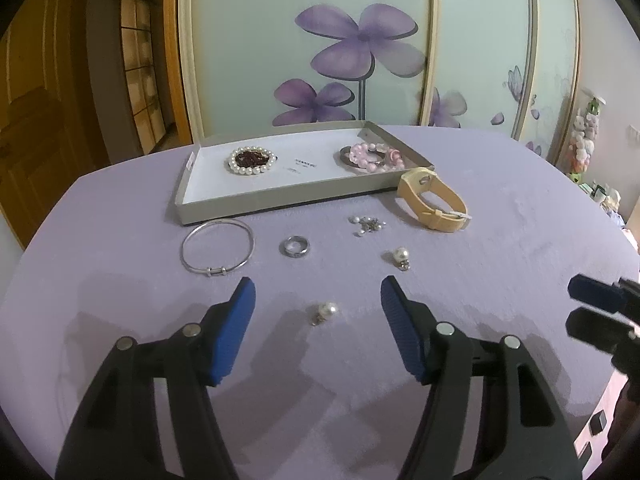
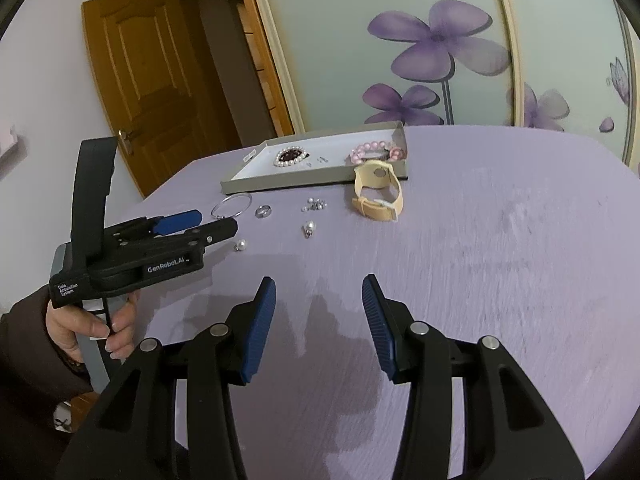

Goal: Organize jewelry
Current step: 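Grasp a pearl stud earring with the left tool while the right tool grasps another pearl earring, then carry both pearl earrings into the white tray and open both tools, then withdraw both tools from the tray toward the silver bangle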

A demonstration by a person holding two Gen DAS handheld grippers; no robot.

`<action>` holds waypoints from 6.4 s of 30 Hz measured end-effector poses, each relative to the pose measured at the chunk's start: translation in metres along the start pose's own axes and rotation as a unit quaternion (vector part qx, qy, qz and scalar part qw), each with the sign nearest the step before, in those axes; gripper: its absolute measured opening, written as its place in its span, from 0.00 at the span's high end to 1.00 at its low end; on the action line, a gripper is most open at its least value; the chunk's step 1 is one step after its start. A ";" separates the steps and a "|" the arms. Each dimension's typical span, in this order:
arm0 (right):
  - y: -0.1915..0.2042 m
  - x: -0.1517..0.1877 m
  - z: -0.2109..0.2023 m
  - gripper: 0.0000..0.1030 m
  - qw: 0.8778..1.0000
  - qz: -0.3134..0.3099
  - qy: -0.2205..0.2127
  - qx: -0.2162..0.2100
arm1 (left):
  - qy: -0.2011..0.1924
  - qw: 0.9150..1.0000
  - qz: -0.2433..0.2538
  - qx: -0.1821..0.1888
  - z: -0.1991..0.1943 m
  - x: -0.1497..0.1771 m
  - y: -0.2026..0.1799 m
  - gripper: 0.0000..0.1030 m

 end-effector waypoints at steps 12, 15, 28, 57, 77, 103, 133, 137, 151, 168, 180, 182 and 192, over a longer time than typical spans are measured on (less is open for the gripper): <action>-0.004 0.003 -0.005 0.54 1.000 0.007 -0.010 -0.011 | 0.091 0.996 0.004 -0.019 0.033 0.001 -0.008 0.61; -0.004 0.003 -0.005 0.54 1.000 0.005 -0.010 -0.013 | 0.099 0.995 -0.009 -0.015 0.039 -0.001 -0.004 0.63; 0.001 -0.002 0.001 0.54 1.000 0.000 -0.001 -0.018 | 0.099 0.995 0.019 -0.021 0.044 -0.008 -0.020 0.87; 0.028 -0.072 0.130 0.71 0.988 -0.045 0.139 0.043 | 0.006 0.997 -0.071 -0.036 0.028 -0.083 0.094 0.87; 0.030 -0.081 0.118 0.87 0.990 -0.065 0.110 0.053 | 0.000 0.997 -0.078 -0.026 0.037 -0.089 0.103 0.87; -0.012 -0.199 0.144 0.87 0.995 -0.061 0.015 0.073 | -0.043 0.995 -0.086 0.001 0.068 -0.158 0.102 0.87; -0.028 -0.196 0.199 0.62 0.993 -0.077 0.069 0.051 | -0.007 0.998 -0.059 0.015 0.147 -0.184 0.087 0.87; -0.031 -0.195 0.197 0.61 0.994 -0.074 0.069 0.051 | 0.000 0.998 -0.054 0.019 0.151 -0.183 0.082 0.87; -0.030 -0.176 0.169 0.61 0.995 -0.065 0.067 0.044 | -0.013 0.998 -0.057 0.004 0.126 -0.170 0.092 0.58; -0.012 -0.124 0.108 0.61 0.996 -0.067 0.050 0.022 | 0.013 0.998 -0.063 -0.019 0.059 -0.074 0.117 0.30; -0.023 -0.115 0.095 0.61 0.998 -0.042 0.043 0.026 | 0.084 0.995 -0.041 -0.043 0.088 -0.062 0.093 0.14; -0.023 -0.115 0.094 0.61 0.998 -0.041 0.042 0.024 | 0.097 0.994 -0.037 -0.046 0.093 -0.062 0.091 0.14; -0.027 -0.111 0.098 0.61 0.998 -0.035 0.048 0.017 | 0.119 0.990 -0.054 -0.050 0.104 -0.065 0.095 0.15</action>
Point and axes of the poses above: each gripper's, at about its wrist camera, not at the fingertips, and z roughly the way its jaws point, y to its left, x to its underside, the point moved 1 cm from there along z, roughly the way its jaws point, and after that the axes turned 7 degrees about y, right-handed, at the moved point
